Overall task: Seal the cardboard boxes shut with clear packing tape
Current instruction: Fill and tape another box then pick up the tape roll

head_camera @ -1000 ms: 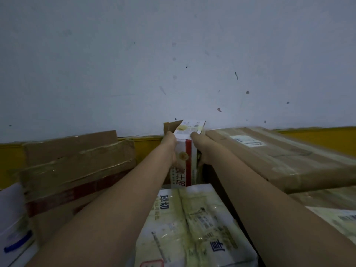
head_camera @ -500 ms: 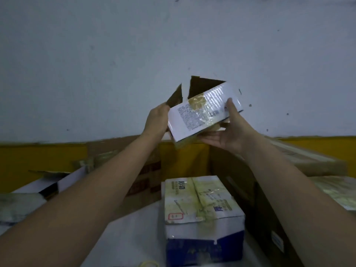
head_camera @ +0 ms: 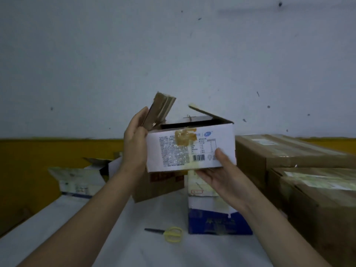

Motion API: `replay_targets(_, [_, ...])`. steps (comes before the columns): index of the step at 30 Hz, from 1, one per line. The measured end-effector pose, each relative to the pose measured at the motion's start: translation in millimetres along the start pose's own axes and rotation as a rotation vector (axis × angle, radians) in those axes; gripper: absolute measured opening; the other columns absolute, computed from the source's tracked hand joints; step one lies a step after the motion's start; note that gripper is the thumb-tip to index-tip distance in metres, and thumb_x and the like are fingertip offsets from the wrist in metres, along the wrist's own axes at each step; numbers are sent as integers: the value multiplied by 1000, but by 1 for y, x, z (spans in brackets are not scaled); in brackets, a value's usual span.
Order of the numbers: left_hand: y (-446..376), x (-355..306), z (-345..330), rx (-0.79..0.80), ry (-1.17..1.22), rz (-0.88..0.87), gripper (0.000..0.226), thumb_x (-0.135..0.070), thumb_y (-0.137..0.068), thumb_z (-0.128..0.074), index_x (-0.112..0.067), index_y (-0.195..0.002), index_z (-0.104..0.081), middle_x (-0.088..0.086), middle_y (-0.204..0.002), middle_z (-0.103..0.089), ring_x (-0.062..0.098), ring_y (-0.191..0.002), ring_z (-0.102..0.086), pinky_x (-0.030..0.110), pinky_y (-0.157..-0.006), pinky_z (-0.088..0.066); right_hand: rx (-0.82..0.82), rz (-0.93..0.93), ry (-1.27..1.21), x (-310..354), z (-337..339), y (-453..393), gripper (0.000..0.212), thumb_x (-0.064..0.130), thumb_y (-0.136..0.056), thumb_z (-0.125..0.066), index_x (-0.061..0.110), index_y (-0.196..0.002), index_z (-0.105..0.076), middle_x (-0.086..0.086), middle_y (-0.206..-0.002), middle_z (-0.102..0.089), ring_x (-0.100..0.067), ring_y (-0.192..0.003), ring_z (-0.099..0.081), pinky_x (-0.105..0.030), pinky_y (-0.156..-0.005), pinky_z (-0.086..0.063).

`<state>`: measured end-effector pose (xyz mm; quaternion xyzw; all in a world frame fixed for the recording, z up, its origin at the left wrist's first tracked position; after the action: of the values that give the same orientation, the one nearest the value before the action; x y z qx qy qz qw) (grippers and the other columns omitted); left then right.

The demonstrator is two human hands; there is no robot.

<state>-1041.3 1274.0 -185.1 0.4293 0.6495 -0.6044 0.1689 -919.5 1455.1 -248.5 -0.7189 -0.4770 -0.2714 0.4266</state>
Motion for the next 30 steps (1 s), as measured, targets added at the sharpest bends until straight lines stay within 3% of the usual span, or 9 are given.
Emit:
replay_targets(4, [37, 3, 48, -114, 41, 150, 51, -26, -86, -47, -38, -135, -58, -1, -140, -62, 22, -120, -64, 48, -102, -52, 73, -43, -111, -45, -18, 18, 73, 28, -72, -86, 15, -136, -54, -19, -135, -60, -34, -125, -58, -47, -100, -51])
replay_targets(8, [75, -7, 89, -207, -142, 198, 24, -26, -103, -47, -22, -104, -71, -10, -74, -73, 12, -71, -69, 29, -61, -49, 156, -107, -129, -86, -39, 34, 83, 32, -62, -93, 14, -134, -56, -16, -136, -60, -33, -125, -58, -42, -95, -55])
replay_targets(12, [120, -10, 133, -304, -331, 155, 32, -29, -108, -41, -22, -88, -65, -9, -64, -67, 7, -65, -62, 19, -55, -44, 186, -310, -206, -133, -53, 53, 68, 21, -74, -84, 12, -134, -53, -18, -133, -62, -32, -122, -60, -44, -95, -55])
replay_targets(15, [148, 4, 163, -362, -474, 161, 24, -25, -109, -38, -20, -100, -60, -9, -77, -58, 4, -70, -55, 5, -51, -37, 121, -423, 11, -164, -54, 61, 42, 19, -86, -62, 11, -127, -57, -16, -122, -69, -30, -112, -67, -41, -92, -56])
replay_targets(18, [162, 30, 192, -216, -666, 163, 25, -23, -109, -39, -26, -121, -61, -11, -96, -66, 3, -84, -62, 4, -65, -41, 39, -516, 379, -179, -39, 56, 39, 32, -86, -70, 6, -114, -66, -17, -101, -75, -30, -94, -73, -33, -80, -61])
replay_targets(21, [157, 54, 211, -68, -818, 231, 40, -24, -108, -44, -26, -148, -49, -5, -135, -63, 5, -117, -59, 9, -88, -42, -35, -606, 753, -184, -8, 49, 39, 37, -89, -71, -1, -99, -68, -16, -79, -75, -29, -75, -73, -39, -77, -61])
replay_targets(25, [136, 46, 182, -19, -934, 88, 67, -27, -101, -59, -23, -159, -26, -7, -163, -30, 9, -149, -28, 24, -115, -26, -124, -257, 1153, -154, 25, 37, 29, 35, -92, -69, 8, -82, -70, -3, -66, -72, -18, -56, -70, -34, -58, -58])
replay_targets(28, [121, 25, 122, 46, -1038, -302, 59, -24, -99, -61, -18, -153, -39, -5, -159, -34, 8, -146, -30, 16, -116, -24, -302, 202, 1595, -110, 39, 31, 23, 39, -92, -66, 22, -107, -63, 5, -95, -67, -13, -85, -64, -27, -60, -47])
replay_targets(30, [112, 32, 70, 178, -1070, -477, 51, -24, -96, -60, -16, -146, -49, 0, -151, -43, 12, -141, -38, 14, -114, -26, -396, 363, 1876, -88, 55, 18, 50, 42, -91, -66, 23, -135, -52, -3, -129, -58, -24, -115, -54, -37, -85, -49])
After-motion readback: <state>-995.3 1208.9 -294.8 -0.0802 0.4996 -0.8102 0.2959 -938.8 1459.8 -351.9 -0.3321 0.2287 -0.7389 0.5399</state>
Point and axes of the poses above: each hand's wrist, its own y-axis away from the middle knuckle, its own z-axis out of the back of the hand, x = y × z, the point moved 3 cm from there along -y, towards the middle knuckle
